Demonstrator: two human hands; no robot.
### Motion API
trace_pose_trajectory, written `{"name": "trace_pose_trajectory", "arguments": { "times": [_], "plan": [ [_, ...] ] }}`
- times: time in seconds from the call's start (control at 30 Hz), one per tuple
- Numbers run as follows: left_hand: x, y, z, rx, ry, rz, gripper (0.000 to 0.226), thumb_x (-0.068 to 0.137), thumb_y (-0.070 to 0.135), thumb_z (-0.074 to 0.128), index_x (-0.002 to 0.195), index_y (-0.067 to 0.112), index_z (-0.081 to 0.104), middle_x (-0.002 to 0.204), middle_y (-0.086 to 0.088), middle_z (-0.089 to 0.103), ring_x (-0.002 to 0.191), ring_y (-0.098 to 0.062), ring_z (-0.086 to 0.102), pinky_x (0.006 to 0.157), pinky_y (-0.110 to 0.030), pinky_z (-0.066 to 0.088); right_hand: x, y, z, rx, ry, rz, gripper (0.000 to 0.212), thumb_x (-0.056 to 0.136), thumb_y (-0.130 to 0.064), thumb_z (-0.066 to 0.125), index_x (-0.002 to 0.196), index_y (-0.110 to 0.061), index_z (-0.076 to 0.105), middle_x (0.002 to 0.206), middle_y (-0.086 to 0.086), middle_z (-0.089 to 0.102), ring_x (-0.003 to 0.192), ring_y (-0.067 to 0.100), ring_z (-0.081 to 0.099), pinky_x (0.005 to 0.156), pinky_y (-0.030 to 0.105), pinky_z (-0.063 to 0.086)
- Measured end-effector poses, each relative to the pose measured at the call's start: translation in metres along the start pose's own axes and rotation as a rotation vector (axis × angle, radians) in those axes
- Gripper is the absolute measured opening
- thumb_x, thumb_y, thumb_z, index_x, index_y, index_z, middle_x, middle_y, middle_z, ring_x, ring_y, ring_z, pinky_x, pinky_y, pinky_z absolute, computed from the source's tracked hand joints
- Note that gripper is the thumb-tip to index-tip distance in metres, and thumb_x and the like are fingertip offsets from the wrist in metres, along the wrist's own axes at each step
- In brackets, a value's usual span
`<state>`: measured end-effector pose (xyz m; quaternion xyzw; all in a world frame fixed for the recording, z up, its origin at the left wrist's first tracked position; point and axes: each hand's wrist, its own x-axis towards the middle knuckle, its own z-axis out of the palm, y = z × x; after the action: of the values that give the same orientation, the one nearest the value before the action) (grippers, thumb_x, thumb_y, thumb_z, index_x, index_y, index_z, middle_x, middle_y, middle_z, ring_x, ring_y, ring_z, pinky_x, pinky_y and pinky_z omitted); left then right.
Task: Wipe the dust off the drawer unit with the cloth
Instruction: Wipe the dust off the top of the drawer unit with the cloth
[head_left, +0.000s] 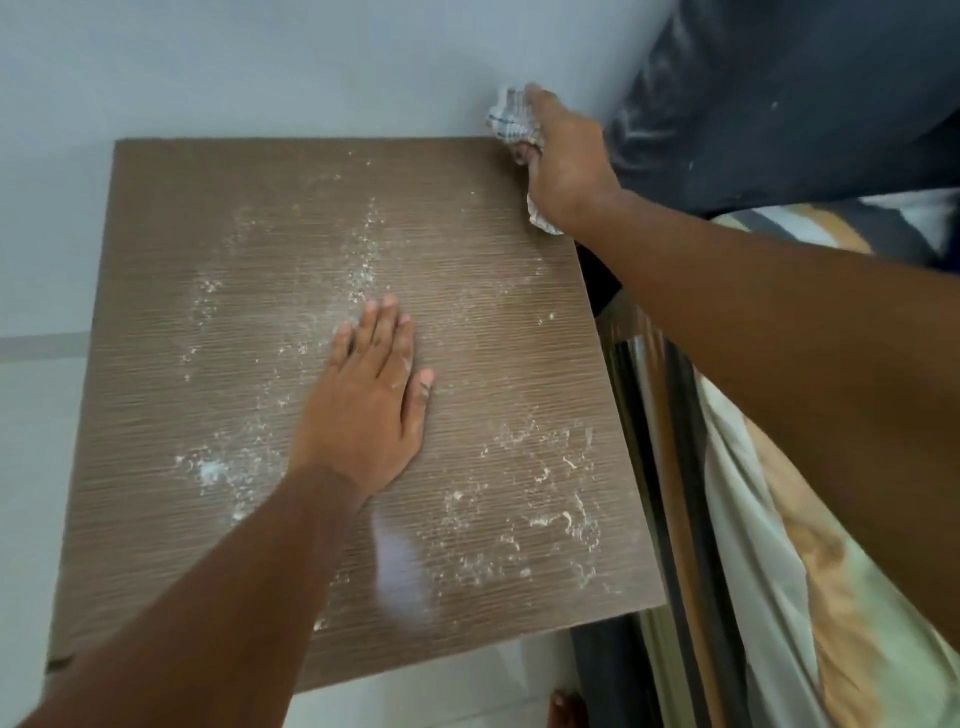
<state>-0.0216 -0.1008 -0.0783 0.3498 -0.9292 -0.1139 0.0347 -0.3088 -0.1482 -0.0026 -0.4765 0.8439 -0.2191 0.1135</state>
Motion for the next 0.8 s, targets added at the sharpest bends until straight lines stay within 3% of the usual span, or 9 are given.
{"name": "trace_pose_trajectory", "arguments": {
  "times": [0.07, 0.13, 0.17, 0.23, 0.5, 0.8],
  "plan": [
    [0.001, -0.001, 0.002, 0.007, 0.000, 0.004, 0.063, 0.106, 0.041, 0.013, 0.157, 0.004, 0.020, 0.167, -0.014, 0.012, 0.156, -0.025, 0.006, 0.127, -0.045, 0.014, 0.011, 0.006, 0.017, -0.032, -0.101, 0.048, 0.049, 0.107, -0.030, 0.045, 0.153, -0.015, 0.039, 0.148, 0.015, 0.050, 0.138, 0.033, 0.046, 0.117, 0.039, 0.036],
    [0.001, -0.001, 0.002, 0.014, -0.006, 0.006, 0.062, 0.106, 0.041, 0.013, 0.157, 0.005, 0.018, 0.167, -0.013, 0.010, 0.156, -0.024, 0.004, 0.127, -0.044, 0.013, 0.010, 0.010, 0.034, -0.136, -0.242, 0.104, 0.055, 0.107, -0.050, 0.031, 0.157, -0.026, 0.029, 0.164, 0.012, 0.026, 0.152, 0.041, 0.018, 0.121, 0.057, 0.020],
    [0.000, -0.001, 0.003, 0.016, -0.008, 0.007, 0.062, 0.107, 0.041, 0.012, 0.157, 0.006, 0.017, 0.167, -0.012, 0.009, 0.156, -0.023, 0.003, 0.128, -0.044, 0.012, 0.008, 0.013, 0.040, -0.175, -0.267, 0.125, 0.057, 0.106, -0.055, 0.025, 0.159, -0.032, 0.022, 0.168, 0.008, 0.013, 0.155, 0.042, 0.004, 0.121, 0.064, 0.012],
    [0.000, 0.000, 0.003, 0.021, -0.009, 0.006, 0.061, 0.107, 0.041, 0.012, 0.157, 0.007, 0.015, 0.167, -0.011, 0.007, 0.156, -0.023, 0.002, 0.128, -0.043, 0.011, 0.008, 0.015, 0.047, -0.200, -0.244, 0.107, 0.058, 0.105, -0.058, 0.020, 0.159, -0.036, 0.017, 0.170, 0.005, 0.003, 0.155, 0.040, -0.008, 0.120, 0.068, 0.005],
    [-0.001, 0.003, 0.000, 0.030, -0.013, -0.002, 0.063, 0.106, 0.042, 0.008, 0.158, 0.008, 0.012, 0.168, -0.009, 0.003, 0.156, -0.022, -0.002, 0.128, -0.041, 0.007, -0.003, 0.026, 0.048, -0.249, -0.226, -0.120, 0.049, 0.108, -0.047, 0.026, 0.156, -0.036, 0.026, 0.170, 0.003, 0.010, 0.157, 0.029, -0.001, 0.123, 0.065, 0.005],
    [-0.004, 0.006, -0.005, -0.027, -0.004, -0.025, 0.063, 0.106, 0.041, 0.013, 0.159, 0.008, 0.013, 0.169, -0.008, 0.003, 0.156, -0.018, -0.003, 0.128, -0.038, 0.002, -0.100, 0.046, 0.041, -0.196, -0.229, -0.239, 0.046, 0.107, -0.042, 0.036, 0.152, -0.037, 0.036, 0.168, 0.002, 0.019, 0.156, 0.028, 0.010, 0.123, 0.062, 0.009]
  ]
}}
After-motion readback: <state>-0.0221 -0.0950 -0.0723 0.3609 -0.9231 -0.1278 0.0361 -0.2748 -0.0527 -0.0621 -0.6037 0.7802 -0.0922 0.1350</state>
